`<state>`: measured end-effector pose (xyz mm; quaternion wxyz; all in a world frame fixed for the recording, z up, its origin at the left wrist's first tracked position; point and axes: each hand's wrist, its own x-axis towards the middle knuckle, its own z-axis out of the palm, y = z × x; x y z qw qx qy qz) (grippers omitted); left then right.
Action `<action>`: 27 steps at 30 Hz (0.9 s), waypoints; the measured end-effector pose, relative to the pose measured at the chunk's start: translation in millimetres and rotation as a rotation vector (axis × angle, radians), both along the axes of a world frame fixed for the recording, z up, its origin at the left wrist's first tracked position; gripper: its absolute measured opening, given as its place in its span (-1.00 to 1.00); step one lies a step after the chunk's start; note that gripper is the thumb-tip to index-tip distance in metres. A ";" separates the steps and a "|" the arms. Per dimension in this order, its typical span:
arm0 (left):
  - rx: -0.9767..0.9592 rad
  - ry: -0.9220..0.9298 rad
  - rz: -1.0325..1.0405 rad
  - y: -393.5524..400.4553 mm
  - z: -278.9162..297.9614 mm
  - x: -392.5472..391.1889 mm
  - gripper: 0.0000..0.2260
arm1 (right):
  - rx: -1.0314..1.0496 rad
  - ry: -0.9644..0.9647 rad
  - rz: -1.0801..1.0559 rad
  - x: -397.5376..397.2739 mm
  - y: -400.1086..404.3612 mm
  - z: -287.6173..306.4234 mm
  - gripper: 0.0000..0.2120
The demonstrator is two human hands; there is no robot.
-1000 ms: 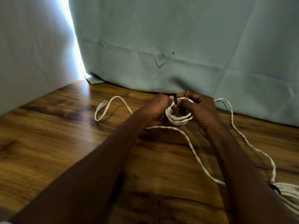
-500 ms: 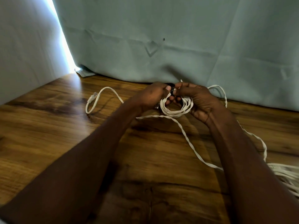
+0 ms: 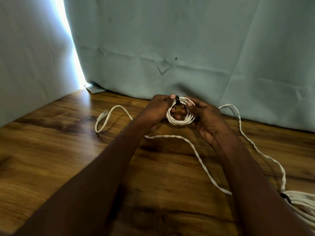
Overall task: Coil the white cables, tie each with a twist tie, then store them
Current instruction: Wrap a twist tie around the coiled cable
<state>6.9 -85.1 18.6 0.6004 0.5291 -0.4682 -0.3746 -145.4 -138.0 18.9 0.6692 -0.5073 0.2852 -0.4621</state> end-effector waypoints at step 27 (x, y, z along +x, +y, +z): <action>0.069 0.503 0.086 -12.0 -11.3 -1.7 -0.90 | 0.151 -0.001 -0.126 8.6 -2.4 -9.1 -0.91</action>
